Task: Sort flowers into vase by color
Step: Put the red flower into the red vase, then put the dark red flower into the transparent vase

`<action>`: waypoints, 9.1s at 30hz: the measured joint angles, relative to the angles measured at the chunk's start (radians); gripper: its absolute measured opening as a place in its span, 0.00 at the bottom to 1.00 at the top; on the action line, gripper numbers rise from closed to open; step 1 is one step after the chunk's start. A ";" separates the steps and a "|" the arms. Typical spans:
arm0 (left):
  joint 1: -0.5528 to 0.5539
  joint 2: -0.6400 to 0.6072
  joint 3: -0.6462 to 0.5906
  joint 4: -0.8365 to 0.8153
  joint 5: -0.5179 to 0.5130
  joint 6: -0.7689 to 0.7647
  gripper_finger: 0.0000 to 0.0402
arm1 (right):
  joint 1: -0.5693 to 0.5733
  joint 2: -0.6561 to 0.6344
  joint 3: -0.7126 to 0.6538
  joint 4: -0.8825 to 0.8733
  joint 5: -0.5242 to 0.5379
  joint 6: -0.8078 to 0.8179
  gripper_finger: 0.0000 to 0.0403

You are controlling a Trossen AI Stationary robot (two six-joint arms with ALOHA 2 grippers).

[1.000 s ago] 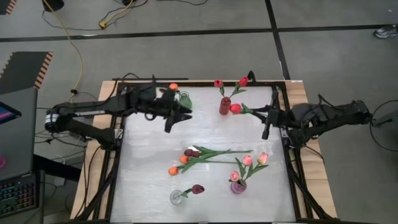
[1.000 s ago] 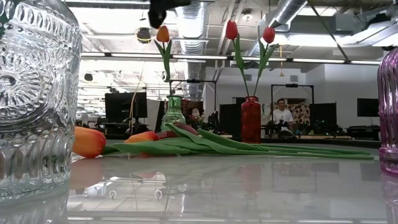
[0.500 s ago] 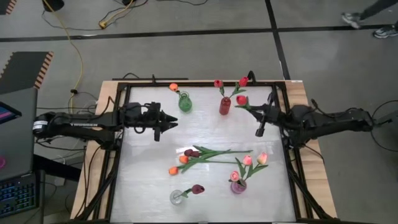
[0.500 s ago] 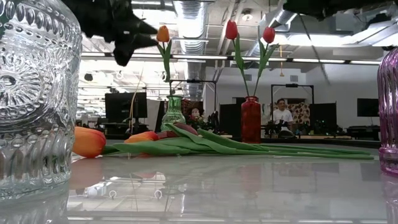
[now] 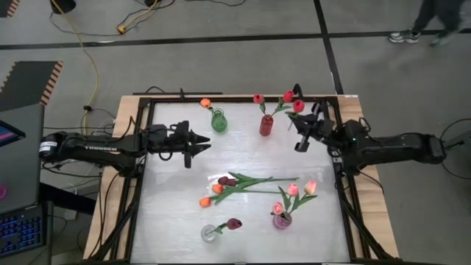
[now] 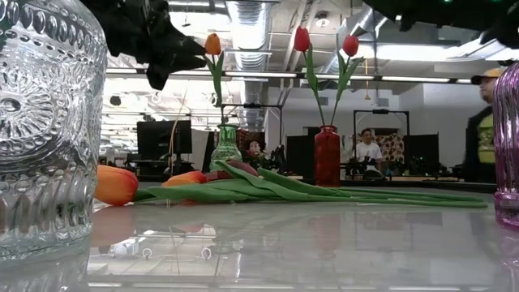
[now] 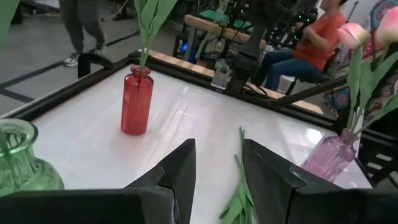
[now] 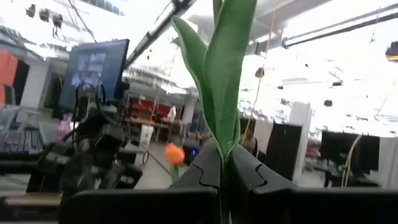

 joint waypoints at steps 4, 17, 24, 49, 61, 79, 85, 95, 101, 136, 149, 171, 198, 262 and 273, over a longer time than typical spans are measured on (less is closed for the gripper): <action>-0.012 0.000 0.000 0.033 -0.013 0.008 0.29 | -0.043 0.102 0.000 0.135 -0.055 0.001 0.07; -0.026 0.000 0.000 0.049 -0.022 0.037 0.29 | -0.130 0.305 0.000 0.403 -0.058 0.000 0.07; -0.026 0.000 0.000 0.049 -0.022 0.037 0.29 | -0.156 0.360 0.000 0.520 -0.058 0.048 0.08; -0.026 0.000 0.000 0.046 -0.022 0.036 0.29 | -0.181 0.592 0.098 0.624 -0.055 -0.006 0.08; -0.026 0.000 0.000 0.046 -0.022 0.033 0.30 | -0.213 0.592 0.098 0.569 -0.055 0.025 0.08; -0.026 0.000 0.000 0.046 -0.022 0.033 0.29 | -0.213 0.592 0.098 0.496 -0.055 0.029 0.10; -0.026 0.000 0.000 0.046 -0.022 0.033 0.29 | -0.213 0.592 0.098 0.496 -0.054 0.028 0.11; -0.026 0.000 0.000 0.046 -0.022 0.033 0.29 | -0.209 0.592 0.098 0.495 -0.003 0.027 0.11; -0.026 0.000 0.000 0.046 -0.022 0.033 0.29 | -0.197 0.592 0.098 0.464 0.069 0.026 0.11; -0.025 0.001 0.001 0.039 -0.022 0.034 0.30 | -0.087 0.587 0.098 0.308 0.310 -0.012 0.53; -0.025 0.001 0.001 0.029 -0.022 0.034 0.29 | 0.026 0.576 0.098 0.307 0.531 -0.035 0.53; -0.025 0.001 0.001 0.029 -0.021 0.033 0.29 | 0.326 0.316 0.098 -0.101 0.735 0.095 0.53; -0.026 0.001 0.001 0.029 -0.021 0.033 0.29 | 0.442 0.287 0.098 -0.514 0.561 0.393 0.53; -0.026 0.001 0.001 0.027 -0.021 0.033 0.29 | 0.329 0.722 0.130 -0.500 0.110 0.587 0.44; -0.026 0.001 0.001 0.027 -0.021 0.033 0.30 | 0.331 0.817 0.130 -0.459 0.021 0.613 0.44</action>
